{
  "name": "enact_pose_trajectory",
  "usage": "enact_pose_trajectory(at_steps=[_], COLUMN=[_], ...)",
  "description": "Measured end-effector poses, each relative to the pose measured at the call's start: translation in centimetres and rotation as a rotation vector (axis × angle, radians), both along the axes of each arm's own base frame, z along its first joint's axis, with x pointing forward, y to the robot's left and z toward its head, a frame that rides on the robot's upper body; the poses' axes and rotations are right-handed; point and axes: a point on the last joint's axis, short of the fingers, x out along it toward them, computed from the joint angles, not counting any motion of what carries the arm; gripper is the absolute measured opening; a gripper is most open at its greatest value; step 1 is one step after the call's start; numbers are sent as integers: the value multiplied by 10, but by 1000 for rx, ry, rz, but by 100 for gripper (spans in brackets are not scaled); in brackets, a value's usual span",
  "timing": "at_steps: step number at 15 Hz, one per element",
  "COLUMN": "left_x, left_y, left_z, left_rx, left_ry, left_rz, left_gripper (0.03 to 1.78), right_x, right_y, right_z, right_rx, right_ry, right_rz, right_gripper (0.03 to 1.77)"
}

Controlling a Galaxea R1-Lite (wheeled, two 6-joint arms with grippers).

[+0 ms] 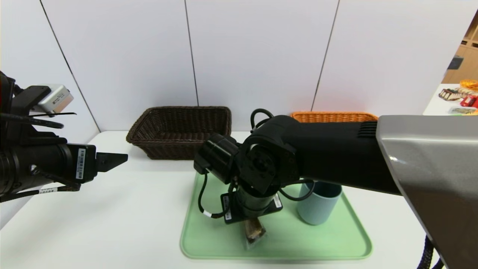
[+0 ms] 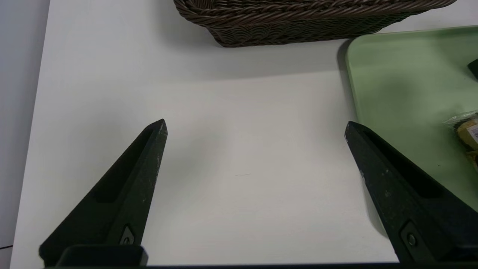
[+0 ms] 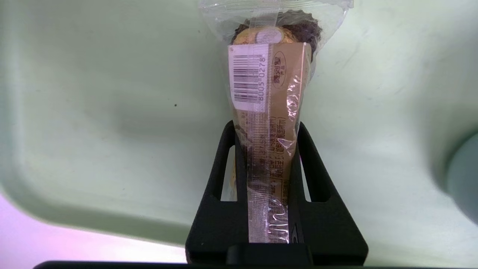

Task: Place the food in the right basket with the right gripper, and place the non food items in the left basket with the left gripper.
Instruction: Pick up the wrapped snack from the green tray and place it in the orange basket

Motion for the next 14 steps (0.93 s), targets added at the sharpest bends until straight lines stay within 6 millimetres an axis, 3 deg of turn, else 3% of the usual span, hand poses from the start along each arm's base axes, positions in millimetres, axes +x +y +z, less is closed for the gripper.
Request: enact_pose_trajectory(at_steps=[9, 11, 14], left_x=[-4, -6, -7], left_y=[1, 2, 2], left_z=[-5, -6, -7], left_rx=[3, 4, 4], left_ry=[12, 14, 13], left_rz=[0, 0, 0], left_gripper=[169, 169, 169], right_x=[-38, -40, -25], right_y=[2, -7, -31], right_z=[70, 88, 116], right_rx=[191, 219, 273], right_ry=[-204, -265, -370], right_rz=[111, 107, 75], right_gripper=[31, 31, 31])
